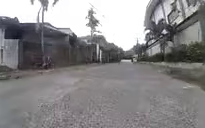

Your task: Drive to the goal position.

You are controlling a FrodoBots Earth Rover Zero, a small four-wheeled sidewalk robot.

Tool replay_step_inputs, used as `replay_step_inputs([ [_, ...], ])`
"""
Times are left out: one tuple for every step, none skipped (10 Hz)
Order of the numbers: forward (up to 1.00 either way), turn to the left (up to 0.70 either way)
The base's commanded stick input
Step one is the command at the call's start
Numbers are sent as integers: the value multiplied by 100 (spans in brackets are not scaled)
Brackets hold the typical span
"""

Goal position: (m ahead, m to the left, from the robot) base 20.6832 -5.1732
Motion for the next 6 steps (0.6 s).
replay_step_inputs([
  [100,-22],
  [100,-22],
  [100,-22],
  [100,-22],
  [100,-22],
  [100,-22],
])
